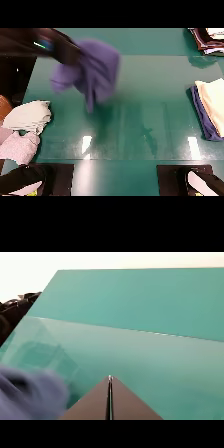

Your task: Fold the shirts.

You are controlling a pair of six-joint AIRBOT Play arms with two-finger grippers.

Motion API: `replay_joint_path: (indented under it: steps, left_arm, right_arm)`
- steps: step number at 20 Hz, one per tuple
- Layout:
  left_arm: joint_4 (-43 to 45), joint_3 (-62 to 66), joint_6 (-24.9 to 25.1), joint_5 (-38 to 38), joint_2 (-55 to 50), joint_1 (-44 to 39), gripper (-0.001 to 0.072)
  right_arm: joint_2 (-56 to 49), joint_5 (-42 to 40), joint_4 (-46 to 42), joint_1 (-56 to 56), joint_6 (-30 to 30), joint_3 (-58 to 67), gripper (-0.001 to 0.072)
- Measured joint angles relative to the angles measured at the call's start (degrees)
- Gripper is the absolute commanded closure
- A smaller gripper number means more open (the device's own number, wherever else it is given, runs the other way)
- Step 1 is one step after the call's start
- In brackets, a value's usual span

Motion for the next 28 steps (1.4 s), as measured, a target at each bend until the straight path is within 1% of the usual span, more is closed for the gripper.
replay_joint_path:
  steps: [1, 2, 5, 7, 9, 11, 13, 15, 18, 20, 23, 28]
  left_arm:
    - [-2.1, -0.7, 0.0, 0.0, -2.5, -2.4, 0.0272]
    - [-4.4, -1.4, 0.3, 0.3, -5.4, -4.7, 0.0084]
    - [-8.8, -2.7, 1.4, 0.2, -12.6, -8.3, 0.0085]
    - [-8.2, -2.8, 1.8, -0.4, -14.8, -8.0, 0.0085]
    - [-6.6, -2.8, 2.0, -2.0, -15.0, -5.4, 0.0086]
    - [-5.5, -3.1, 2.0, -3.5, -14.7, -0.5, 0.0086]
    - [-6.2, -4.7, 1.6, -3.7, -14.4, 5.5, 0.0085]
    - [-9.9, -8.3, 1.3, -2.6, -14.3, 11.5, 0.0086]
    - [-18.6, -17.4, 1.3, 2.7, -14.8, 18.7, 0.0086]
    - [-24.4, -23.8, 2.3, 6.9, -15.8, 21.9, 0.0086]
    - [-32.0, -30.0, 4.5, 12.0, -18.4, 23.8, 0.0086]
    - [-42.3, -33.1, 8.0, 17.6, -22.9, 24.9, 0.0088]
  right_arm:
    - [0.0, 0.7, 0.0, 0.0, 0.0, 0.4, 0.0694]
    - [0.0, 1.6, 0.0, 0.0, 0.0, 0.6, 0.0694]
    - [0.0, 4.4, -0.1, 0.0, 0.0, 1.0, 0.0694]
    - [0.0, 5.8, -0.1, 0.0, 0.0, 1.1, 0.0694]
    - [0.0, 6.8, -0.1, 0.0, 0.0, 1.2, 0.0694]
    - [0.0, 7.4, -0.2, 0.0, 0.0, 1.2, 0.0694]
    - [0.0, 7.6, -0.2, 0.0, 0.0, 1.2, 0.0694]
    - [-0.1, 7.8, -0.2, 0.0, 0.0, 1.2, 0.0694]
    - [-0.1, 7.9, -0.2, 0.0, 0.0, 1.2, 0.0694]
    - [-0.1, 8.0, -0.2, 0.0, 0.0, 1.2, 0.0694]
    - [-0.1, 8.1, -0.2, 0.0, 0.0, 1.2, 0.0694]
    - [-0.1, 8.5, -0.2, 0.0, 0.0, 1.2, 0.0694]
